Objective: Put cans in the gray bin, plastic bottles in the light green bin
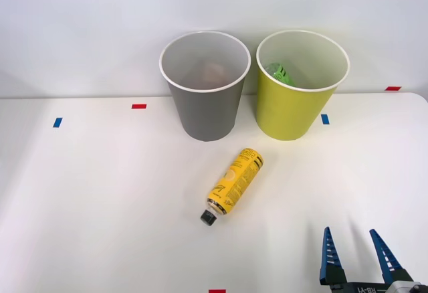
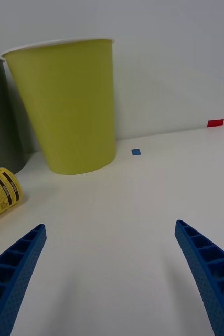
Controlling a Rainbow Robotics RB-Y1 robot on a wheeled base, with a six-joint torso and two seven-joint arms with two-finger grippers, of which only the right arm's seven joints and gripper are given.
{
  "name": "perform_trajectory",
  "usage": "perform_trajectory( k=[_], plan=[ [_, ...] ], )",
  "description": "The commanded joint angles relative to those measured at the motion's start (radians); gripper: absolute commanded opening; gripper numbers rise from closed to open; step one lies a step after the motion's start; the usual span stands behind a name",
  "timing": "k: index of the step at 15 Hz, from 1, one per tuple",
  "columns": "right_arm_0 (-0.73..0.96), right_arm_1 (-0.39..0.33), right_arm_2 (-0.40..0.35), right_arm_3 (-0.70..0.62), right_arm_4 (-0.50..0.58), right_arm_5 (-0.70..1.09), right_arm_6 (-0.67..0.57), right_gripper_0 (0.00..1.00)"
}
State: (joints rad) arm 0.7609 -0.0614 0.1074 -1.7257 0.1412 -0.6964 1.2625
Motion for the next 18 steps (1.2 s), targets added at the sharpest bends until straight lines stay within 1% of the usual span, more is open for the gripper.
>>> perform_trajectory(
  k=[1, 18],
  plan=[
    [0.000, 0.000, 0.000, 0.000, 0.000, 0.000, 0.000, 0.84],
    [0.000, 0.000, 0.000, 0.000, 0.000, 0.000, 0.000, 0.84]
  ],
)
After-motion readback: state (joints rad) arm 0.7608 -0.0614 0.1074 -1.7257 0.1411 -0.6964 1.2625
